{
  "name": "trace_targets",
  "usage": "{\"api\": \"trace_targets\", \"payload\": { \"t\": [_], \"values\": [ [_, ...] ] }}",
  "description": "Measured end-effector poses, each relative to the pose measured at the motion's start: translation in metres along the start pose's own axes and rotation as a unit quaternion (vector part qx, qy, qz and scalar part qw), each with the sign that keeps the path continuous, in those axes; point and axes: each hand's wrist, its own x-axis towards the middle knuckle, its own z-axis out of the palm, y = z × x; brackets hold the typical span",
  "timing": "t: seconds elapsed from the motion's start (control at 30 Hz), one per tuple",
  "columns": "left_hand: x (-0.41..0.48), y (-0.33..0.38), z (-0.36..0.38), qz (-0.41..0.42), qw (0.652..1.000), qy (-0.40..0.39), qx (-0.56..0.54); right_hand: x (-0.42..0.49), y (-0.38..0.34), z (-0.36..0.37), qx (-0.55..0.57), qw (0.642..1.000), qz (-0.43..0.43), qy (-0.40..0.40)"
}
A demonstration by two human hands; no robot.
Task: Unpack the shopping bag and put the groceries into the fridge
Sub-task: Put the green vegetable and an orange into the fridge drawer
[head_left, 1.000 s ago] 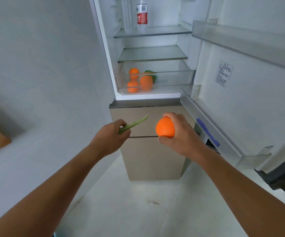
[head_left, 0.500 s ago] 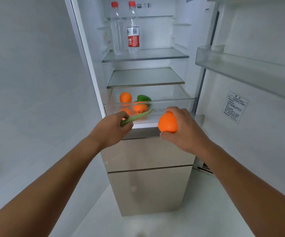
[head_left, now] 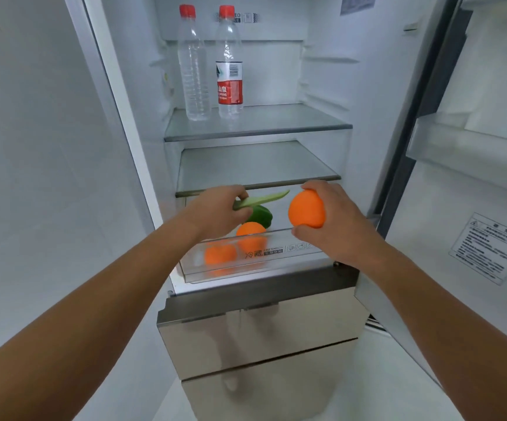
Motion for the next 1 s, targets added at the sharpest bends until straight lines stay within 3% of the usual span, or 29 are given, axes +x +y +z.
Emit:
{"api": "trace_targets", "payload": {
  "t": [0.3,0.47,0.7,1.0],
  "values": [
    [0.078,-0.008,0.037,-0.002,0.987,-0.144,0.069,0.031,0.022,-0.007,-0.011,1.000,0.026,-0.003],
    [0.090,-0.006,0.054,-0.007,0.977,-0.208,0.050,0.045,0.033,-0.011,-0.010,0.999,0.032,-0.004],
    [0.091,-0.013,0.047,-0.024,0.983,-0.181,-0.003,0.053,0.037,-0.009,-0.013,0.999,0.029,-0.031],
    [0.075,-0.038,0.036,-0.041,0.986,-0.161,0.004,0.081,0.032,0.003,-0.064,0.988,0.044,-0.133]
  ]
}}
